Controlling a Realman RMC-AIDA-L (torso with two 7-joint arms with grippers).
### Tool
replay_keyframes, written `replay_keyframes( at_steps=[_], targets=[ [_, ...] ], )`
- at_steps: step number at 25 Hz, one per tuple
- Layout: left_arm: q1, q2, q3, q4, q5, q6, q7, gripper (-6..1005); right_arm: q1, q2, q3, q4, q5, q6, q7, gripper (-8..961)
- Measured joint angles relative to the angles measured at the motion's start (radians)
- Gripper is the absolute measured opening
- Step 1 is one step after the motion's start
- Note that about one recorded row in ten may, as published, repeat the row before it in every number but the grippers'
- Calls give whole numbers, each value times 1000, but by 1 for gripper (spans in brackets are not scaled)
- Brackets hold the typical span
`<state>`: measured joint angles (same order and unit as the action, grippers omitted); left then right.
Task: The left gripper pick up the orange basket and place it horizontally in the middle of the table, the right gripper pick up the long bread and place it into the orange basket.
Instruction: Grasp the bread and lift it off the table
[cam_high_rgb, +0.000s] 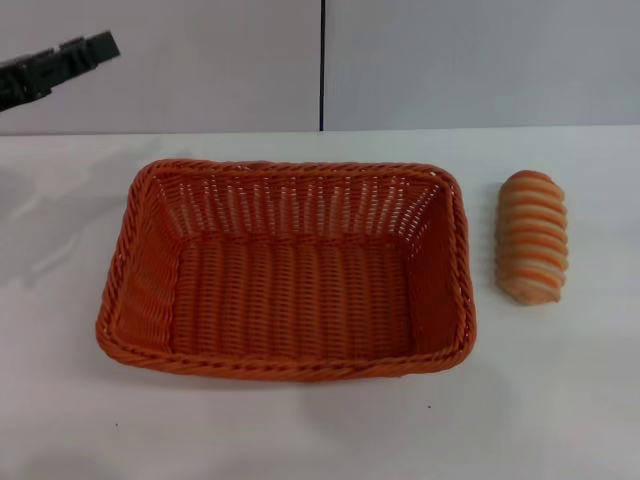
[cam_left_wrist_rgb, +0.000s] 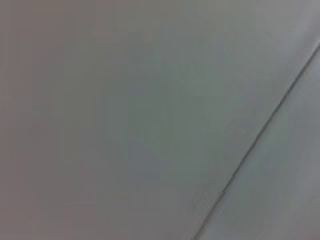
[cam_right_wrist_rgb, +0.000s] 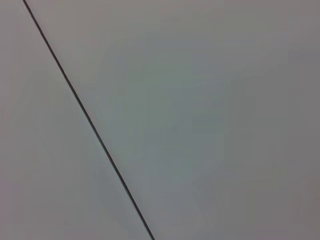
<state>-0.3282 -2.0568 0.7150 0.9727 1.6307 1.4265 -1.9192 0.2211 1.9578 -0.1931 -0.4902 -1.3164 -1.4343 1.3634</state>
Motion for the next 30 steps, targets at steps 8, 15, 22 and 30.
replay_keyframes(
  at_steps=[8,15,22,30],
  targets=[
    [-47,-5,-15,-283,-250,5,503,606,-22,-18,4,-351,-202,-64,372,175],
    [-65,-6,-12,-410,-318,32,734,606,124,-116,89,-613,-776,-261,583,377],
    [-68,-8,-15,-433,-322,42,765,605,262,-157,-123,-625,-1083,-376,551,543],
    [-73,-10,-18,-482,-347,62,797,605,311,-118,-241,-603,-1083,-367,492,650]
  ],
)
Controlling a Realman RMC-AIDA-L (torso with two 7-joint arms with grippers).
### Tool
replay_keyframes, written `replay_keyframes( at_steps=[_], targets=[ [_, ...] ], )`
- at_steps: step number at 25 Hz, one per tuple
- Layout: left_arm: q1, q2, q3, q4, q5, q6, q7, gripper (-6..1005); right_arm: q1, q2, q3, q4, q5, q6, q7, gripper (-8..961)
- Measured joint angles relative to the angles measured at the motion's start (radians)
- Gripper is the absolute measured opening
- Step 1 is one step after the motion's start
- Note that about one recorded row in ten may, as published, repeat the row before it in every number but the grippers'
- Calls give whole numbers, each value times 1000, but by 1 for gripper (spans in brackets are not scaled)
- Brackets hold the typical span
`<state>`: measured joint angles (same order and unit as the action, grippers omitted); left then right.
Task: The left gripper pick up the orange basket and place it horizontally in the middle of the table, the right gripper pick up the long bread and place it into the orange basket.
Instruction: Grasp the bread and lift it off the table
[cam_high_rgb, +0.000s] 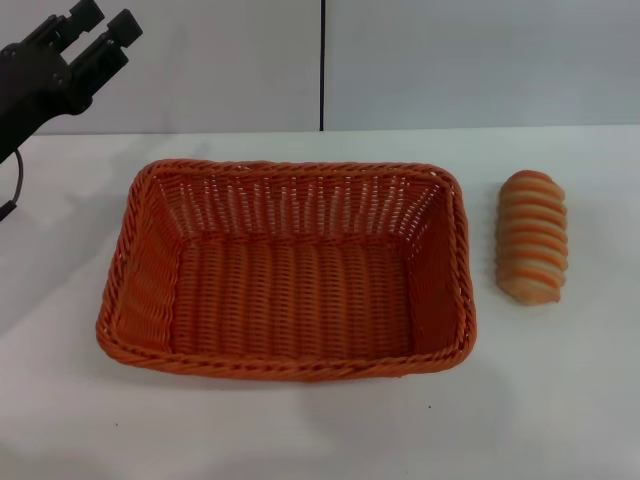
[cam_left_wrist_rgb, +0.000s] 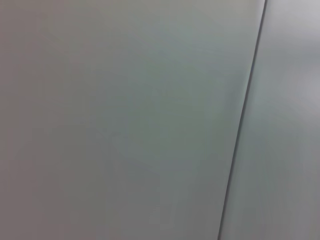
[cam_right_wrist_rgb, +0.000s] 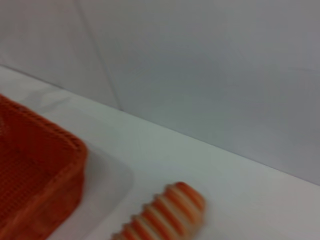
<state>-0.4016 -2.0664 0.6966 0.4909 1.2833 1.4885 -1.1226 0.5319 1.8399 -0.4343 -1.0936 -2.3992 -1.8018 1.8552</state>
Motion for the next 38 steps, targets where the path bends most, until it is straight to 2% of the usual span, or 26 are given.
replay_keyframes(
  at_steps=[4,5,9,18,24,29,38],
  targets=[
    [-6,0,7,-49,-35,11,47,605,41,37,-28,97,0,72,-61,649],
    [-6,0,7,-49,-35,11,47,605,41,37,-28,97,0,72,-61,648],
    [-10,0,6,-59,-41,17,52,605,95,34,-68,261,-7,188,-88,647],
    [-12,-1,7,-80,-54,30,74,603,146,33,-136,387,-12,312,-89,643],
    [-12,-1,7,-87,-55,48,85,603,172,57,-209,446,-14,400,-89,640],
    [-9,-1,6,-87,-55,55,86,602,186,67,-249,493,-14,461,-88,638],
    [-6,-1,2,-95,-55,71,86,602,200,85,-258,516,-16,494,-97,635]
  ],
)
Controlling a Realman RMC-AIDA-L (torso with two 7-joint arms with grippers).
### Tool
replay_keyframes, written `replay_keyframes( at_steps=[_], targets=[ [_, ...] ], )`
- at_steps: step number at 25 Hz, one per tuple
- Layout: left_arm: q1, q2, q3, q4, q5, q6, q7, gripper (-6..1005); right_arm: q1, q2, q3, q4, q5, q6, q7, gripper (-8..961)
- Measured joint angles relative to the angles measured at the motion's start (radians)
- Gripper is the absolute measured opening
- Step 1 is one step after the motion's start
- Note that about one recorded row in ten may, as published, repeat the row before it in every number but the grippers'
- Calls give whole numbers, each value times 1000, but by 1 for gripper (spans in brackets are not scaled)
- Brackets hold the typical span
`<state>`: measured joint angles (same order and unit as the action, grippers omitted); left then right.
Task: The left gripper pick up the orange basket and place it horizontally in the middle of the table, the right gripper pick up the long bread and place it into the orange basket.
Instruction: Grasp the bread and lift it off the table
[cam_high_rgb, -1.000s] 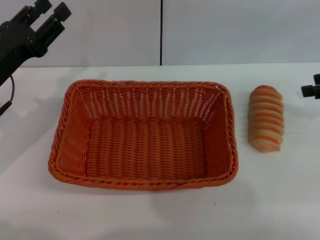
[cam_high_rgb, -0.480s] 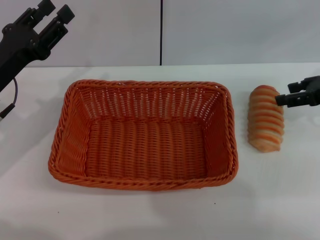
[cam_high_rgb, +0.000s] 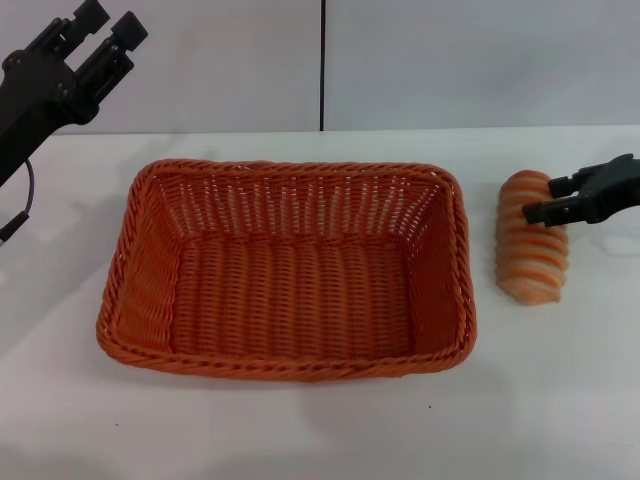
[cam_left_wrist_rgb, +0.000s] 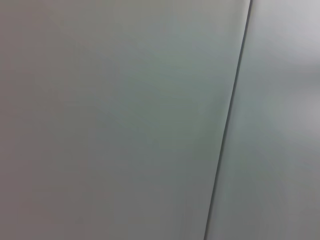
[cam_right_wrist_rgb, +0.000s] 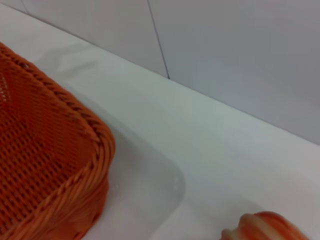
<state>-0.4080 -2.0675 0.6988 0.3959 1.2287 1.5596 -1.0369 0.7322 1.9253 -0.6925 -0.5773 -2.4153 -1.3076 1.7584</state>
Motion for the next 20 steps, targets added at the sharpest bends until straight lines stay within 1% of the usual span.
replay_keyframes(
  at_steps=[6,11,20],
  targets=[
    [7,3,-5,-9,-9,14,-1,603,4,6,-5,16,0,22,-1,632],
    [8,3,-5,-8,-10,14,0,603,10,8,-20,41,0,40,-2,629],
    [8,3,-5,-8,-14,25,-1,603,8,12,-25,48,-1,56,5,620]
  ],
)
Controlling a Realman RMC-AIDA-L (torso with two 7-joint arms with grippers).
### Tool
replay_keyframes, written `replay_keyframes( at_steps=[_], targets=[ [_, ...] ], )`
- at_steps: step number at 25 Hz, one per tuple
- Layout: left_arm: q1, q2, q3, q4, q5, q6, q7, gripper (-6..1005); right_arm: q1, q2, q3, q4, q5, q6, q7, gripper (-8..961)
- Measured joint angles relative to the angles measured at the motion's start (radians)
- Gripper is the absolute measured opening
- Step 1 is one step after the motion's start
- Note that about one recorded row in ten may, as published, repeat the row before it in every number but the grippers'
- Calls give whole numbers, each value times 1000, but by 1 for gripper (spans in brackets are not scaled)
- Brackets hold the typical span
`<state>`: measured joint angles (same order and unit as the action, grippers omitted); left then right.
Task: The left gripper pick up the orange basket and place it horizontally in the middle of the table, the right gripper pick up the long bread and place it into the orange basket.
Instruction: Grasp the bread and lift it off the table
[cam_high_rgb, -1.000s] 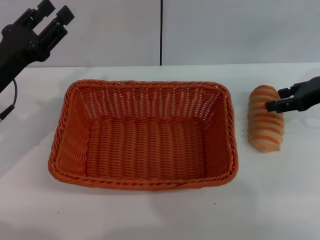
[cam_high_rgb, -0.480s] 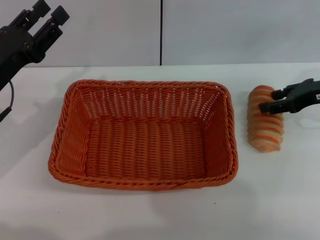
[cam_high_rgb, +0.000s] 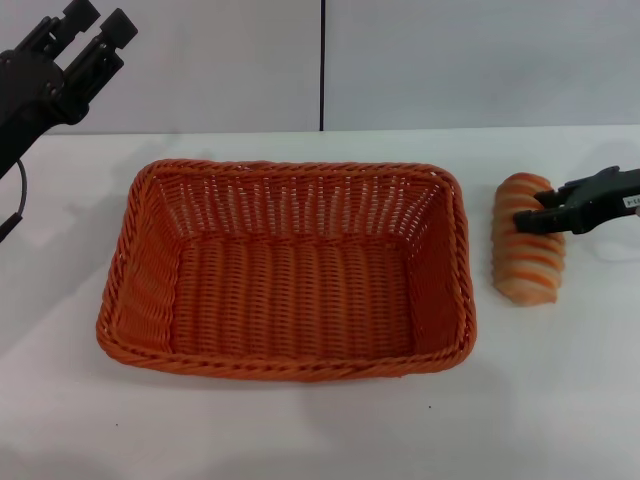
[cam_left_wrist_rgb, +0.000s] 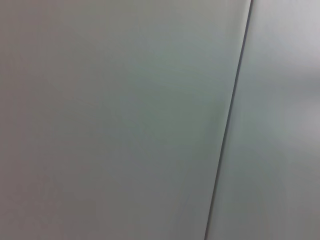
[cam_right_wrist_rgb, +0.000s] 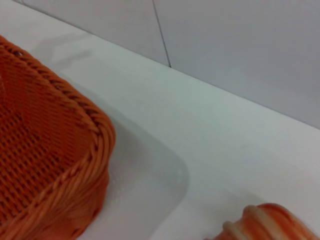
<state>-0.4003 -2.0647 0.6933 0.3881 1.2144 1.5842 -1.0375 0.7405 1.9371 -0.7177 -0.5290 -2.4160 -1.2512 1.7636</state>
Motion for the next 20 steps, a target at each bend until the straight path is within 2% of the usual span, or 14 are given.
replay_keyframes(
  at_steps=[5,20],
  targets=[
    [1,-1,0,-6,-8,10,0,603,-13,6,1,-15,3,7,2,487],
    [5,-2,0,-12,-9,33,1,603,-26,14,2,-33,6,-22,-4,365]
  ],
)
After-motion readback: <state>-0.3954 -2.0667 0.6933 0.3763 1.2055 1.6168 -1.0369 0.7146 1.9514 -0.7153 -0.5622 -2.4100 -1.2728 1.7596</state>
